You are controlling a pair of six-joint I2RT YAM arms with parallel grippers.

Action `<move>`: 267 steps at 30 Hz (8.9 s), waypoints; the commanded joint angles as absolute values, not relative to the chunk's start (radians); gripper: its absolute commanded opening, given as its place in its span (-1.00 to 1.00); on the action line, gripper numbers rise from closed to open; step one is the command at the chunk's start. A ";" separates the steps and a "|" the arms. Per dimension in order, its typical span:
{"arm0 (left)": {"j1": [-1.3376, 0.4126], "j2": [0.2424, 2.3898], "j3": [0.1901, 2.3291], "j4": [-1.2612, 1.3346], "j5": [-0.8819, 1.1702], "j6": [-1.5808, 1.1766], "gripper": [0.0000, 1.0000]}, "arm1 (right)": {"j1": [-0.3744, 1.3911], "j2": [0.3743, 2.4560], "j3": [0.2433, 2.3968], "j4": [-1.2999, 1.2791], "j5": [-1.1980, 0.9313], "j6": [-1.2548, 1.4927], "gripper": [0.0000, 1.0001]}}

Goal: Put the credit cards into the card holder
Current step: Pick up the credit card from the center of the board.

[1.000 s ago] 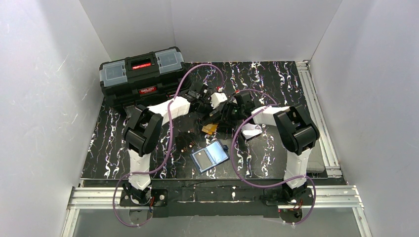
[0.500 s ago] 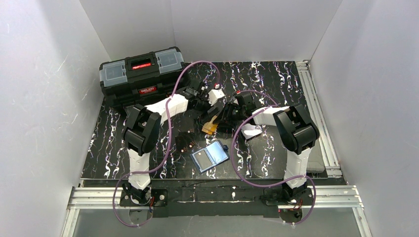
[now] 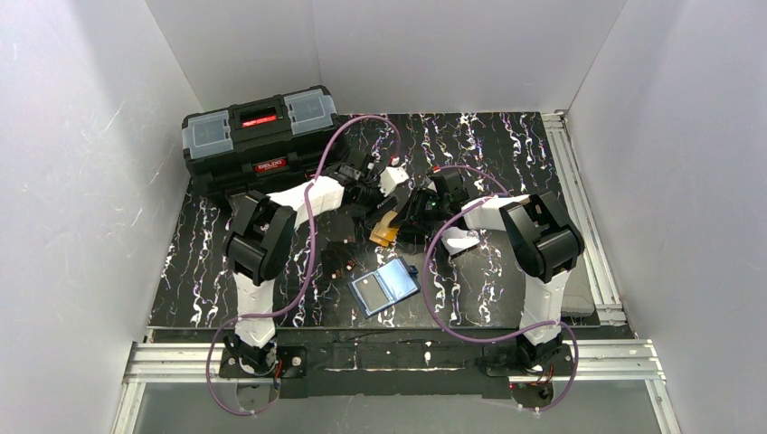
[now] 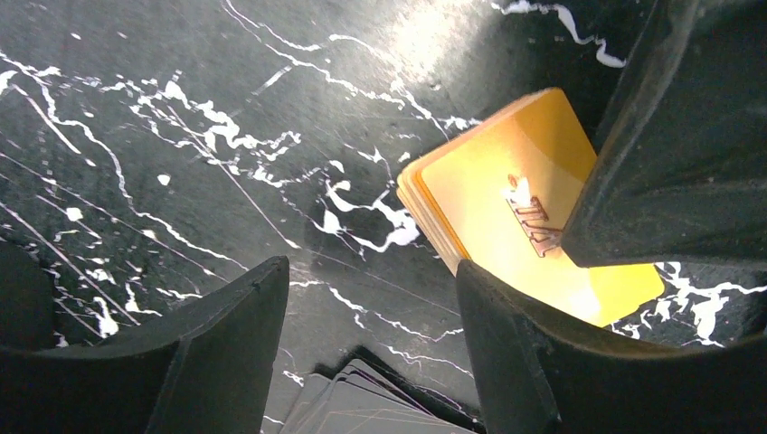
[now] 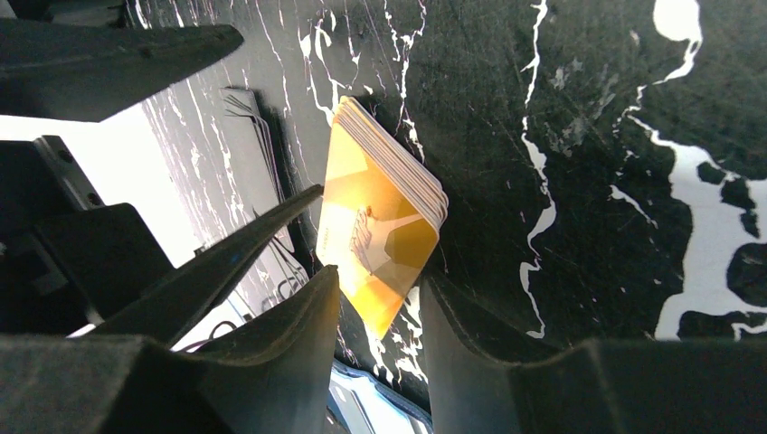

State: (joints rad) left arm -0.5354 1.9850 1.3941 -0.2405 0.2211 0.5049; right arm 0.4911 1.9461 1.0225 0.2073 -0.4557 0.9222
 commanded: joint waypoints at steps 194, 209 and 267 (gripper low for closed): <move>-0.405 1.653 1.426 -0.523 0.756 0.608 0.97 | 0.464 1.597 0.983 0.074 -0.546 0.503 -0.97; -0.378 1.766 1.598 -0.678 1.111 0.695 0.97 | 0.551 1.385 1.023 0.025 -0.588 0.270 -0.97; -0.403 1.796 1.772 -1.160 1.231 1.059 -1.00 | 0.629 1.349 1.118 -0.076 -0.427 0.201 -0.77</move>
